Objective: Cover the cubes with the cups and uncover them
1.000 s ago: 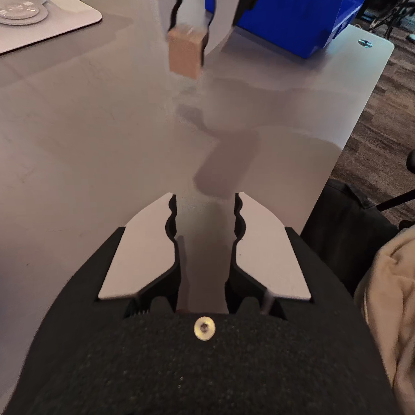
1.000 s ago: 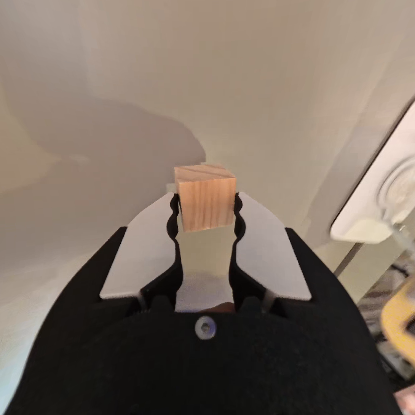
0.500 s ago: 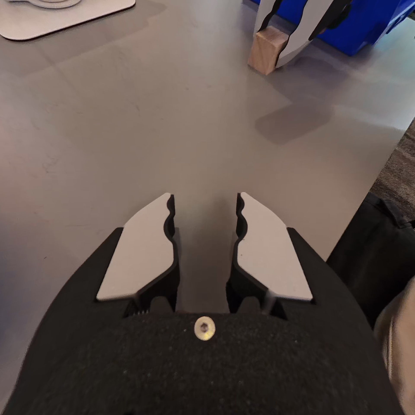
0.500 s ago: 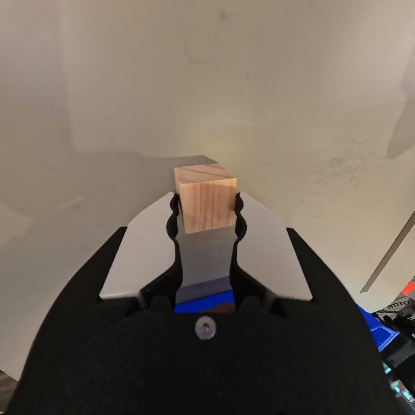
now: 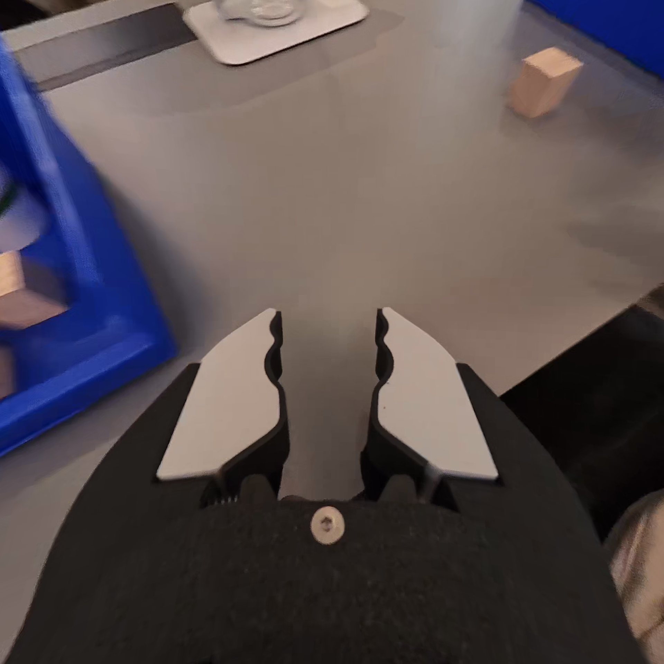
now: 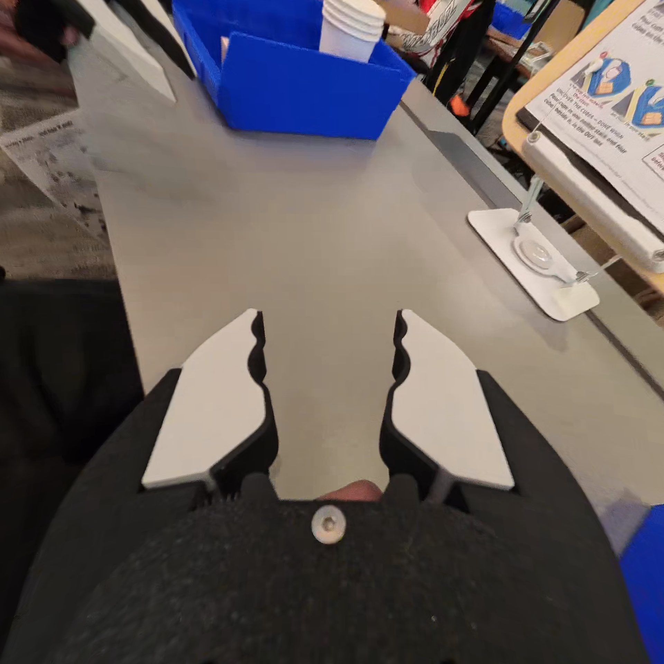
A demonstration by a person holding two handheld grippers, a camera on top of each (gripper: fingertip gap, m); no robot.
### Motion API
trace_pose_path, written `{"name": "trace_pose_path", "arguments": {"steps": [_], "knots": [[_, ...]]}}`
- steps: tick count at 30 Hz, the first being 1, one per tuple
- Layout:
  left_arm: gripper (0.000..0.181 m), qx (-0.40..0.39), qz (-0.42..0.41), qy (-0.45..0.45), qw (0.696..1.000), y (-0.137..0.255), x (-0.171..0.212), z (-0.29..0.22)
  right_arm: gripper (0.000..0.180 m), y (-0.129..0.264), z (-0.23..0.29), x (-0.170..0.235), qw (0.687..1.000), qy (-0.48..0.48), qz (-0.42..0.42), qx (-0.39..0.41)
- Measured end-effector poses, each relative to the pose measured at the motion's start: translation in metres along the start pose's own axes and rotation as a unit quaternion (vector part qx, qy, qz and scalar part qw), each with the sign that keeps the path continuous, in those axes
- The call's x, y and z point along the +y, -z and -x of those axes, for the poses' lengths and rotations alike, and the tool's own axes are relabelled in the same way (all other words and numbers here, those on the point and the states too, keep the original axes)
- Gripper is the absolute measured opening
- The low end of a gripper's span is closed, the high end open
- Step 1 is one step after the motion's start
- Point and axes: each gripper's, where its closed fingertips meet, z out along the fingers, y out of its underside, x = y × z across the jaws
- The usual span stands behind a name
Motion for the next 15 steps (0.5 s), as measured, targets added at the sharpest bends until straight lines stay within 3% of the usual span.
{"name": "trace_pose_path", "arguments": {"steps": [4,6,8,10,15], "knots": [[0.052,-0.089,0.022,0.041,0.995,0.036,-0.009,0.090,0.070,0.002,0.024,0.001,1.000,-0.012,-0.021,0.005],[0.061,-0.096,0.078,0.076,0.989,0.032,-0.010,0.128,0.070,0.000,0.024,0.009,1.000,-0.006,-0.009,0.016],[0.055,-0.139,0.095,0.113,0.979,0.016,-0.020,0.176,0.071,-0.004,0.023,0.015,1.000,-0.015,0.004,0.008],[0.056,-0.130,0.152,0.144,0.969,-0.012,-0.017,0.201,0.070,-0.005,0.021,0.014,1.000,-0.029,-0.001,0.001],[0.054,-0.131,0.228,0.166,0.951,-0.065,-0.003,0.234,0.071,-0.005,0.018,0.019,1.000,-0.024,0.009,0.000]]}}
